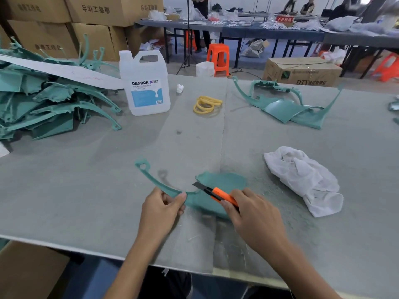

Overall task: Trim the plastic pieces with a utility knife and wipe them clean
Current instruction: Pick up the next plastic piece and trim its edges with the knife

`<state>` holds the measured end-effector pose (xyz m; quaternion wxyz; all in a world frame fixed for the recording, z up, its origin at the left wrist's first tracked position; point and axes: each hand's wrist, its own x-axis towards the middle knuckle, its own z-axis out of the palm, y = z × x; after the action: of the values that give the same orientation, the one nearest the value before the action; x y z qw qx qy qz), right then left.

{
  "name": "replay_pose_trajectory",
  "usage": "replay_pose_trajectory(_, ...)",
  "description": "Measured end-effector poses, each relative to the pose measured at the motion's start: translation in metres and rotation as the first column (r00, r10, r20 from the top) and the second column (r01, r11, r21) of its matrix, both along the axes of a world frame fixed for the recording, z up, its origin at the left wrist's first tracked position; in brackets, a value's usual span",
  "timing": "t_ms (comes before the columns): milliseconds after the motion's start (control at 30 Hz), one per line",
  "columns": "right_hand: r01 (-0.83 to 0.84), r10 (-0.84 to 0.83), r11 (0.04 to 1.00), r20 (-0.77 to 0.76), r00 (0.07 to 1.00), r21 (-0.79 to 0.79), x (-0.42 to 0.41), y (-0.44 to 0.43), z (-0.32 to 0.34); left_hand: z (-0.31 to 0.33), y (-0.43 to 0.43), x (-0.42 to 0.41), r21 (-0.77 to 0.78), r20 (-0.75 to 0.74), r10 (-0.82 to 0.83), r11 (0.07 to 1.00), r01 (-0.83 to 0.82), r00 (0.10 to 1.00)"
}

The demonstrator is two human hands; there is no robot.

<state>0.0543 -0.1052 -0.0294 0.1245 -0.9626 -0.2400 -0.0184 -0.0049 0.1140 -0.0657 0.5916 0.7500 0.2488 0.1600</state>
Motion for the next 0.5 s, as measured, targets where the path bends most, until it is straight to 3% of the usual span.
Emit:
replay_pose_trajectory(300, 0.044, -0.044, 0.992, 0.005, 0.999, -0.116, -0.002, 0.001, -0.001, -0.001, -0.007, 0.003, 0.186, -0.085, 0.049, 0.982, -0.033, 0.995)
replay_pose_trajectory(500, 0.002, 0.0, 0.994, 0.019, 1.0, -0.106, -0.006, 0.011, -0.003, -0.003, -0.007, 0.004, 0.188, -0.09, 0.078, 0.98, -0.06, 0.993)
